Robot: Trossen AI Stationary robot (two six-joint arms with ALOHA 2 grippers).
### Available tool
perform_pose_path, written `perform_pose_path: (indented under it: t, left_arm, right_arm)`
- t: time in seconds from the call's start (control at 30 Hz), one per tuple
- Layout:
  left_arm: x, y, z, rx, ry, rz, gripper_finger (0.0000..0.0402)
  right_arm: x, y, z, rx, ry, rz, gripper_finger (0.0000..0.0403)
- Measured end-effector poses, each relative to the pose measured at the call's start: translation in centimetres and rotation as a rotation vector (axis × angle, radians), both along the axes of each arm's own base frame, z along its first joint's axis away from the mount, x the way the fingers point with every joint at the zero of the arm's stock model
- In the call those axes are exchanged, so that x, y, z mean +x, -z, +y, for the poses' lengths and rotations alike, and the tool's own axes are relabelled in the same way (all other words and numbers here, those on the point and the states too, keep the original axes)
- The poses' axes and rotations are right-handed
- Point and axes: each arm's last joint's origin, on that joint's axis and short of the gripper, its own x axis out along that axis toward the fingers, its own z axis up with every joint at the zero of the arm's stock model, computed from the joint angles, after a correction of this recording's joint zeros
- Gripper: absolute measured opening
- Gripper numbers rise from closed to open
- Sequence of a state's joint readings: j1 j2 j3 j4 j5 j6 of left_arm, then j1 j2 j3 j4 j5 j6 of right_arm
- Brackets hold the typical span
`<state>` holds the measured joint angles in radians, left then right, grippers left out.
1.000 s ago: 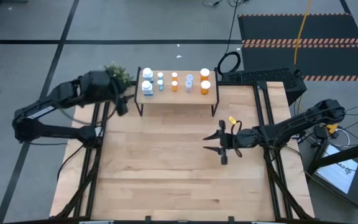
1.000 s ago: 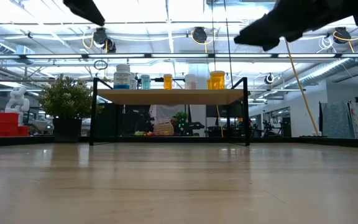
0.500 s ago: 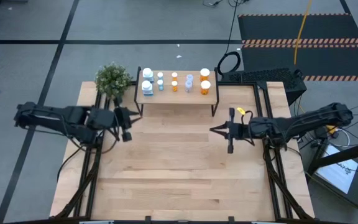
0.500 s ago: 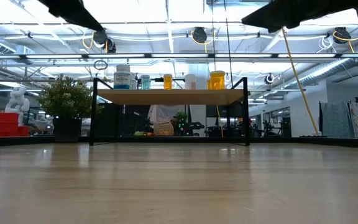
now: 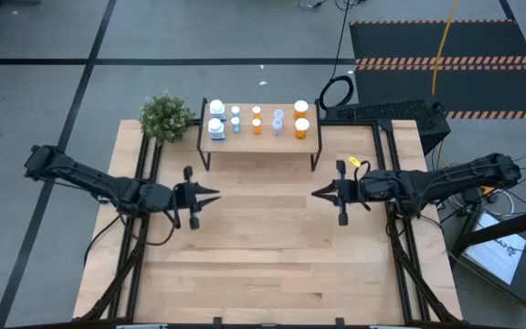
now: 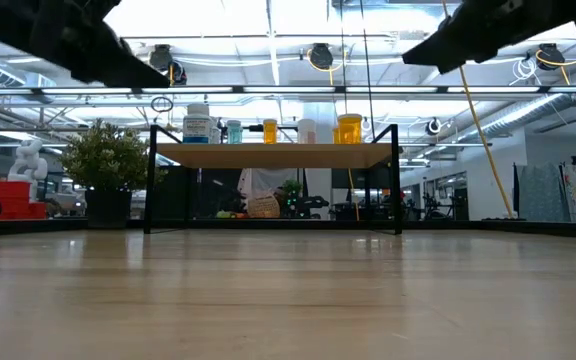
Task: Pick and place medicine bottles onto shelf by color
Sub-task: Return to Home Position
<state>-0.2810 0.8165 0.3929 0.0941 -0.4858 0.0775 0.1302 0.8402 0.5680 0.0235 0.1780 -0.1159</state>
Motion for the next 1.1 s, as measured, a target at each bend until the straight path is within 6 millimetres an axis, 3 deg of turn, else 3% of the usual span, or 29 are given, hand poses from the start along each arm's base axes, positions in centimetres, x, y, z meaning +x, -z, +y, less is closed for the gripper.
perform_pose_path:
  t: [0.23, 0.37, 0.53, 0.87, 1.1]
  left_arm:
    - [-0.6, 2.8, 0.1, -0.039, 0.145, -0.092, 0.0074]
    - [-1.0, 4.0, 0.4, -0.064, 0.135, -0.1, 0.0074]
    - [-1.1, 4.6, 1.3, -0.051, -0.037, -0.064, 0.0074]
    - [-1.0, 4.6, 2.1, -0.101, -0.046, -0.07, 0.0073]
    - [-0.9, 4.6, 2.5, -0.115, -0.005, -0.067, 0.0009]
  right_arm:
    - [-0.8, 2.7, 0.1, 0.009, -0.005, -0.002, 0.0001]
    - [-2.0, 4.4, -0.2, 0.008, -0.003, -0.027, 0.0001]
    - [-3.8, 5.6, -0.4, 0.014, -0.002, -0.063, 0.0]
    - [-6.0, 7.6, -0.7, 0.013, -0.019, -0.138, 0.0]
    - [-6.6, 8.5, -0.7, 0.03, -0.031, -0.185, 0.0]
